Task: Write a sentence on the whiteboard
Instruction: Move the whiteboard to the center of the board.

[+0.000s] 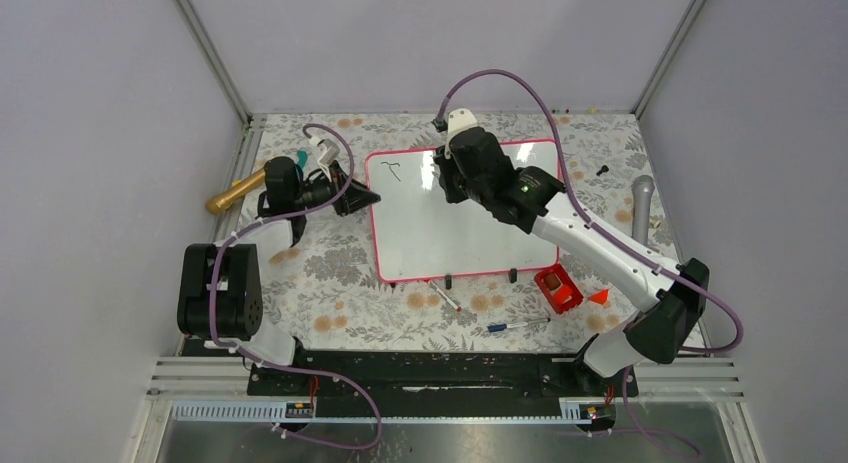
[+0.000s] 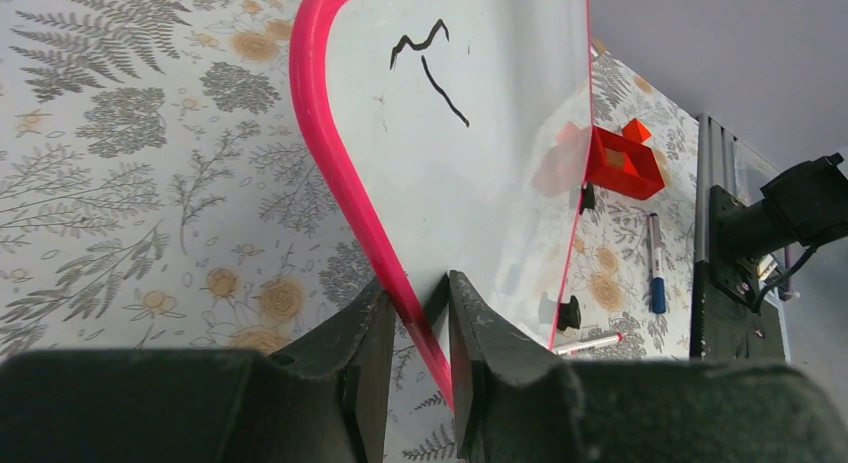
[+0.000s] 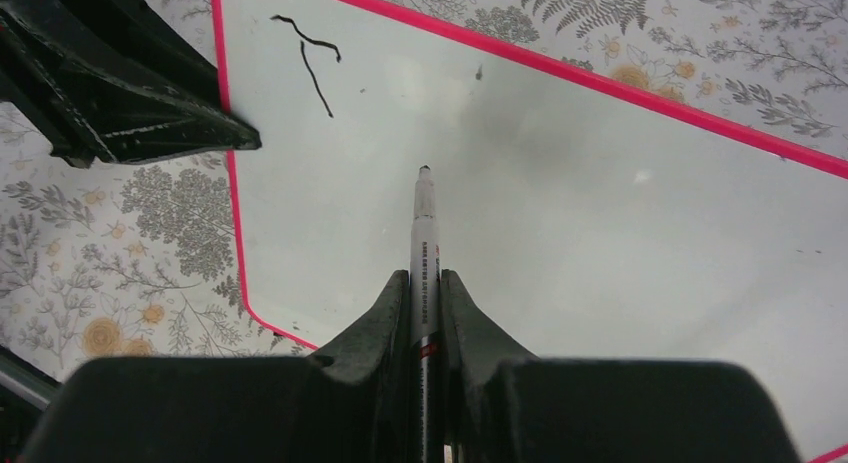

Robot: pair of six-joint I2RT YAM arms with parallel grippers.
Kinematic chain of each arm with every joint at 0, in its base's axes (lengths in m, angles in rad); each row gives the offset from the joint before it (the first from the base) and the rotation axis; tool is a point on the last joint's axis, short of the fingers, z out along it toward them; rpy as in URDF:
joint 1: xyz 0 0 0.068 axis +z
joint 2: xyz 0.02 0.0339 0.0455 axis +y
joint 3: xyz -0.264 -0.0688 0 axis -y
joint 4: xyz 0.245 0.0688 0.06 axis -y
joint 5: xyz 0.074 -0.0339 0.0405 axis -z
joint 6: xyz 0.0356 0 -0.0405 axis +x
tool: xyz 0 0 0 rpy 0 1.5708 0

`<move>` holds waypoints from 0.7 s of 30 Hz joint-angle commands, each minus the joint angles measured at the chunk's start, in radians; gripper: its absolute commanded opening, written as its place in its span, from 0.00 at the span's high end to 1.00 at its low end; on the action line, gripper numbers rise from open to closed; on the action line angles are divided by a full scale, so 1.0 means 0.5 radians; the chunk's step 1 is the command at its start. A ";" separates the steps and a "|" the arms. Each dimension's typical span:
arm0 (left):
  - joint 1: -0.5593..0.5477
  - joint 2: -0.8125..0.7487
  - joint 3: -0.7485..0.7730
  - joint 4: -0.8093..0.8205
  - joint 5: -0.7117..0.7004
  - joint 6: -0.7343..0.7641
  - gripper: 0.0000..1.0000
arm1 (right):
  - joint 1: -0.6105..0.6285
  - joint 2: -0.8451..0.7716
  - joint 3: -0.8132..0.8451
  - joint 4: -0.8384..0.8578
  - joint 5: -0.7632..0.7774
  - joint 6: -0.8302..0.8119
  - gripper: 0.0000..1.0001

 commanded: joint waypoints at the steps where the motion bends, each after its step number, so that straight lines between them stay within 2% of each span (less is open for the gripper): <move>1: -0.089 -0.102 -0.066 -0.007 0.043 0.126 0.91 | 0.002 -0.045 -0.036 0.154 -0.138 0.060 1.00; 6: -0.109 -0.155 -0.139 -0.003 0.017 0.137 0.91 | 0.002 -0.011 0.008 0.200 -0.208 0.090 1.00; 13: -0.109 -0.064 -0.187 0.330 0.067 -0.074 0.90 | 0.005 0.103 0.120 0.150 -0.279 0.075 1.00; 21: -0.109 -0.160 -0.261 0.207 -0.070 -0.047 0.90 | 0.021 0.113 0.109 0.165 -0.249 0.014 1.00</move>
